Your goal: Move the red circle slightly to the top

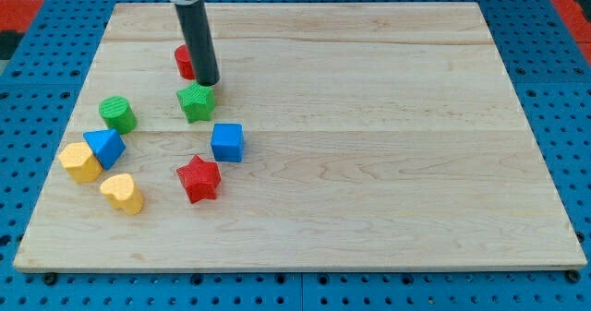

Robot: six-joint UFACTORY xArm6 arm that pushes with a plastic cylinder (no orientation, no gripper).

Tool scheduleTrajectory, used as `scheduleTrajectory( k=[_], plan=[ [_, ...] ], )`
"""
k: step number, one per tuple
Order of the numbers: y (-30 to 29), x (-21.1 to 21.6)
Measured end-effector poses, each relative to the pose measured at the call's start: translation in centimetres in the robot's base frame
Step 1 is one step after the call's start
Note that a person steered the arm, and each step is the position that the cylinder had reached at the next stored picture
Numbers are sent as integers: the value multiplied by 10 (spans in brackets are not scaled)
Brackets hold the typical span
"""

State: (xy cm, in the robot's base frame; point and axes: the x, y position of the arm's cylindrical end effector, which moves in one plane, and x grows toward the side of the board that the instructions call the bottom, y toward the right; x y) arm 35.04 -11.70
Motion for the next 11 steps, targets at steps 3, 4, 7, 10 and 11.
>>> scheduleTrajectory(
  k=[3, 4, 7, 10, 11],
  plan=[
    [-22, -20],
    [-69, -8],
    [-89, -38],
    [-66, -51],
    [-46, -46]
  ],
)
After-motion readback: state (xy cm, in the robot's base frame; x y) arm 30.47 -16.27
